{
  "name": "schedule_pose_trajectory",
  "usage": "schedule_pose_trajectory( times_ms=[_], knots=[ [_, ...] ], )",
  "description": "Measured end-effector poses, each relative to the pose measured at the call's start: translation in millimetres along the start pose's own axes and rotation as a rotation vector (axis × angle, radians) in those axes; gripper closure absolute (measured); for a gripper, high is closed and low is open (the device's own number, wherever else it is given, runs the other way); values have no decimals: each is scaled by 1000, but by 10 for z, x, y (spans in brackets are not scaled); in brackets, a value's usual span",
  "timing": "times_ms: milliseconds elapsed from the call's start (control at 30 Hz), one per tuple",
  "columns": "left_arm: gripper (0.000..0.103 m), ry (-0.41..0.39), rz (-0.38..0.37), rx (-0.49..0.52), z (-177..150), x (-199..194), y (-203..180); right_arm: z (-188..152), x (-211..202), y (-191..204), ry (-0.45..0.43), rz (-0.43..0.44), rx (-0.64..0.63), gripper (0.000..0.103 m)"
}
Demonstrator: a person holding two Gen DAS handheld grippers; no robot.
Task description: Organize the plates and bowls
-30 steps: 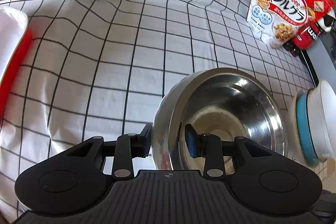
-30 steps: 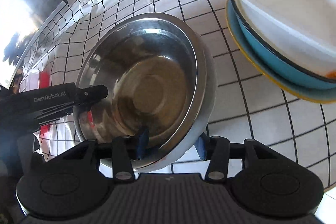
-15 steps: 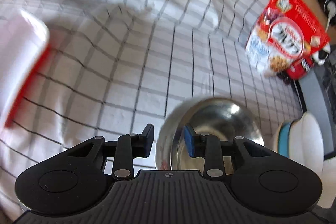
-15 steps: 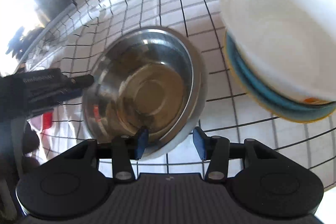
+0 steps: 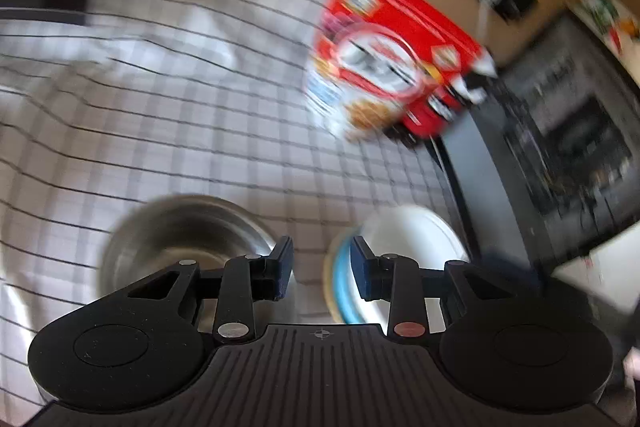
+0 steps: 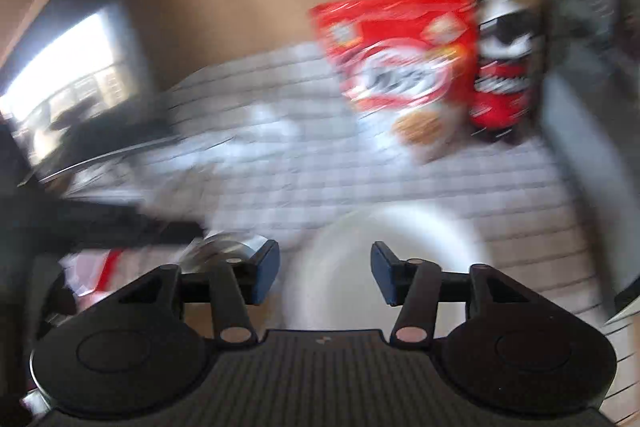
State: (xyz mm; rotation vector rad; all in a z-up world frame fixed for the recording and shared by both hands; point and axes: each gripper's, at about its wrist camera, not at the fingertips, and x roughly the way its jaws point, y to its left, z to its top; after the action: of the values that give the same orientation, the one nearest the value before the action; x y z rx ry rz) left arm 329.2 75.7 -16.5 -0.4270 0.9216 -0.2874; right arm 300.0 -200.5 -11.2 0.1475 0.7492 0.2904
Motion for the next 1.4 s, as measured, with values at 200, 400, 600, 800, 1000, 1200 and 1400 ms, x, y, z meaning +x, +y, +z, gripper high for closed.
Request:
schedule_pose_trajectory(
  times_ms=[200, 400, 600, 800, 1000, 1200, 1400],
  knots=[
    [69, 54, 53, 52, -178, 402, -435, -141, 347, -709, 72, -81, 13, 49],
    [66, 93, 149, 38, -238, 749, -454, -342, 760, -1036, 153, -20, 56, 49],
    [66, 141, 131, -14, -169, 826, -397, -376, 961, -1102, 219, 87, 64, 48],
    [61, 178, 184, 46, -177, 930, -426, -402, 1229, -1074, 330, 165, 92, 48],
    [65, 250, 55, -52, -82, 960, -265, -414, 1485, -1068, 445, 264, 159, 47],
    [68, 361, 37, -143, -78, 1092, -179, -426, 1485, -989, 470, 279, 154, 47],
    [59, 325, 100, -93, -91, 1059, -238, -400, 1508, -1027, 477, 270, 165, 44]
  ],
)
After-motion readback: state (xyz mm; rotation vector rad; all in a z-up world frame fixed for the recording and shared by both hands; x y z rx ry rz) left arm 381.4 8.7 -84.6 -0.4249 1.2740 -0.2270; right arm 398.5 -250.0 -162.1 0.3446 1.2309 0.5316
